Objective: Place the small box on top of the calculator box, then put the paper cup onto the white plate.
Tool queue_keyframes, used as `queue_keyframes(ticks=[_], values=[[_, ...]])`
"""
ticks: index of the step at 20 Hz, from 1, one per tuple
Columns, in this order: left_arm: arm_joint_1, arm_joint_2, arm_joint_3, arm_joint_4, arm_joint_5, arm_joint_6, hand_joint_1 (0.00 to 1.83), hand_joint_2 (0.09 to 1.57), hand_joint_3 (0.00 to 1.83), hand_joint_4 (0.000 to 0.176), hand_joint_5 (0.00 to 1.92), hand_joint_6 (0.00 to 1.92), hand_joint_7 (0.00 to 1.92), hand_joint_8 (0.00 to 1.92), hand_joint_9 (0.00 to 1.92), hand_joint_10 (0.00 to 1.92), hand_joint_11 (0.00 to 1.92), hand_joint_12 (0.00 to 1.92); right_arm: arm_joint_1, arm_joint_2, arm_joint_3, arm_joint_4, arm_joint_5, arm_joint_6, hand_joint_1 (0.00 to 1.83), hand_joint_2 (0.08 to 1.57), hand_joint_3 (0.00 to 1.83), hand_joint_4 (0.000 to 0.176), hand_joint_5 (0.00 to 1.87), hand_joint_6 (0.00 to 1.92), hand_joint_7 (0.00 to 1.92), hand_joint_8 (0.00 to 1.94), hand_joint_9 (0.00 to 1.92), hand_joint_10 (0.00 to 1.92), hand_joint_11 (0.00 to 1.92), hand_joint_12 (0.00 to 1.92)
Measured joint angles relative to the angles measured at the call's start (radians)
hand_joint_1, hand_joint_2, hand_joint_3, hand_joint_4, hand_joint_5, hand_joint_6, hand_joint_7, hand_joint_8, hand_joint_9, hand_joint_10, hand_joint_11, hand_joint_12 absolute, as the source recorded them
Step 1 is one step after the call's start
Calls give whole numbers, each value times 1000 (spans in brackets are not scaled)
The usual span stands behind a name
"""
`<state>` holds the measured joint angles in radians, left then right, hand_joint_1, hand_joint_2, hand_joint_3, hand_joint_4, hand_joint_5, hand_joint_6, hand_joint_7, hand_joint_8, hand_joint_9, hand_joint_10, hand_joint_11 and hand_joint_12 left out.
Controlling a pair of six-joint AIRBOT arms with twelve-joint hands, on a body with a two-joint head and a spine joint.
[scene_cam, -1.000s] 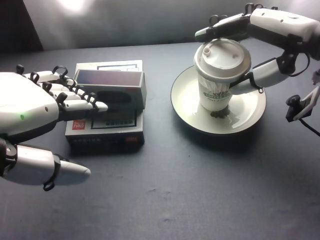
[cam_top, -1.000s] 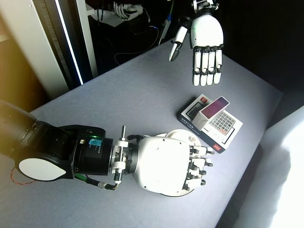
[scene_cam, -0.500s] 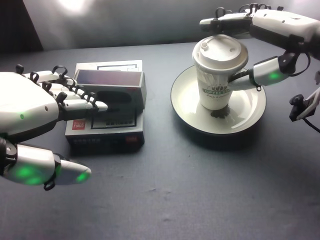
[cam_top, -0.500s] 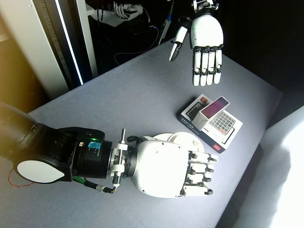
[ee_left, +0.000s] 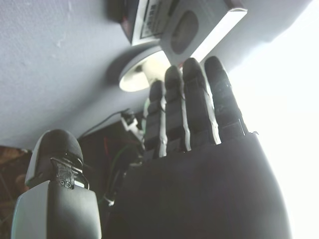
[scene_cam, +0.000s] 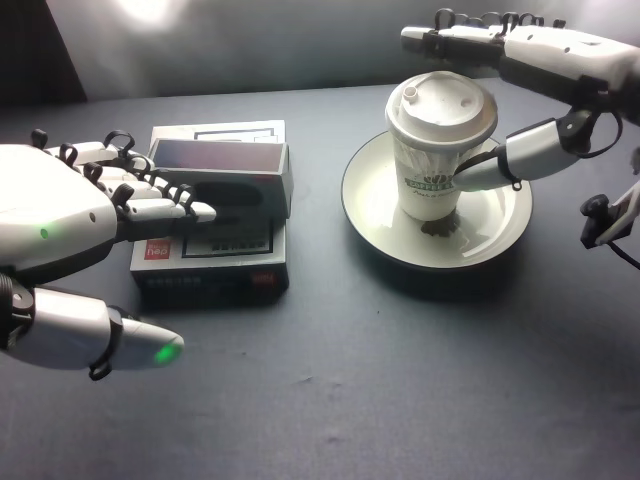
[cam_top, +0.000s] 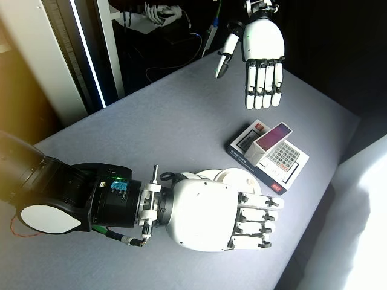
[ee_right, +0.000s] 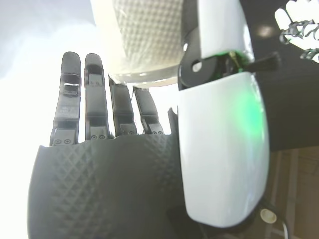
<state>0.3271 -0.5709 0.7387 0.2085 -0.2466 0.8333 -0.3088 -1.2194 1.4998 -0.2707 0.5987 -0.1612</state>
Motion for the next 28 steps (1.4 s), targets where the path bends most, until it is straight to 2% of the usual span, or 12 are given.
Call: queue_keyframes(ticks=[3, 4, 9, 11, 13, 18, 22, 23, 24, 26, 27, 28], values=[[0, 0, 0, -3, 0, 0, 174, 1165, 0, 0, 220, 1, 259, 3, 237, 2, 0, 320, 0, 28, -23, -66, 0, 29, 964, 879, 0, 0, 0, 0, 20, 0, 53, 0, 0, 365], [0, 0, 0, -3, 0, 0, 174, 1165, 0, 0, 220, 1, 259, 3, 237, 2, 0, 320, 0, 35, -31, -75, 2, 32, 964, 879, 0, 0, 0, 0, 20, 0, 53, 0, 0, 365], [0, 0, 0, -3, 0, 0, 147, 1166, 1, 0, 215, 1, 265, 2, 243, 2, 0, 304, 36, 98, -87, -146, -1, 55, 902, 849, 0, 0, 0, 0, 0, 0, 0, 0, 0, 60], [0, 0, 0, -3, 0, 0, 165, 1166, 0, 0, 223, 2, 274, 3, 253, 3, 0, 332, 56, 135, -119, -177, 4, 56, 874, 837, 0, 0, 0, 0, 0, 0, 0, 0, 4, 61], [0, 0, 0, -3, 0, 0, 177, 1161, 0, 0, 243, 2, 288, 1, 266, 1, 0, 383, 70, 191, -174, -243, 8, 56, 852, 833, 0, 0, 0, 0, 0, 0, 0, 0, 0, 18], [0, 0, 0, -3, 0, 0, 157, 1171, 1, 0, 205, 0, 262, 3, 242, 3, 0, 297, 48, 360, -322, -360, 21, 103, 807, 854, 7, 0, 0, 0, 0, 0, 0, 0, 0, 0], [0, 0, 0, -3, 2, 0, 174, 1183, 1, 0, 273, 7, 329, 4, 318, 4, 15, 459, 30, 504, -435, -447, 47, 105, 749, 874, 14, 0, 0, 0, 0, 0, 0, 0, 22, 10], [0, 0, 0, -3, 0, 0, 231, 1233, 3, 0, 421, 14, 507, 19, 472, 27, 153, 558, 30, 527, -453, -449, 50, 112, 551, 983, 65, 0, 35, 8, 93, 15, 129, 0, 4, 342], [0, 0, 0, -4, -2, 0, 243, 1314, 1, 0, 655, 15, 805, 44, 692, 63, 297, 742, 30, 553, -469, -449, 56, 137, 461, 1149, 14, 0, 153, 10, 267, 14, 267, 14, 0, 666], [0, 0, 0, -4, 2, 0, 194, 1356, 0, 0, 824, 33, 925, 68, 828, 147, 366, 980, 30, 590, -492, -445, 50, 163, 486, 1186, 2, 0, 299, 16, 423, 12, 411, 25, 0, 949], [0, 0, 0, -4, 3, 0, 224, 1398, 1, 0, 895, 193, 912, 370, 695, 802, 382, 1371, 30, 604, -502, -445, 39, 174, 483, 1210, 3, 0, 479, 32, 594, 30, 567, 64, 62, 1159], [0, 0, -2, -4, 3, 0, 182, 1474, 4, 0, 669, 1184, 658, 1329, 563, 1610, 431, 1811, 29, 613, -508, -445, 25, 203, 599, 1250, 1, 0, 745, 86, 821, 174, 673, 511, 240, 1383]])
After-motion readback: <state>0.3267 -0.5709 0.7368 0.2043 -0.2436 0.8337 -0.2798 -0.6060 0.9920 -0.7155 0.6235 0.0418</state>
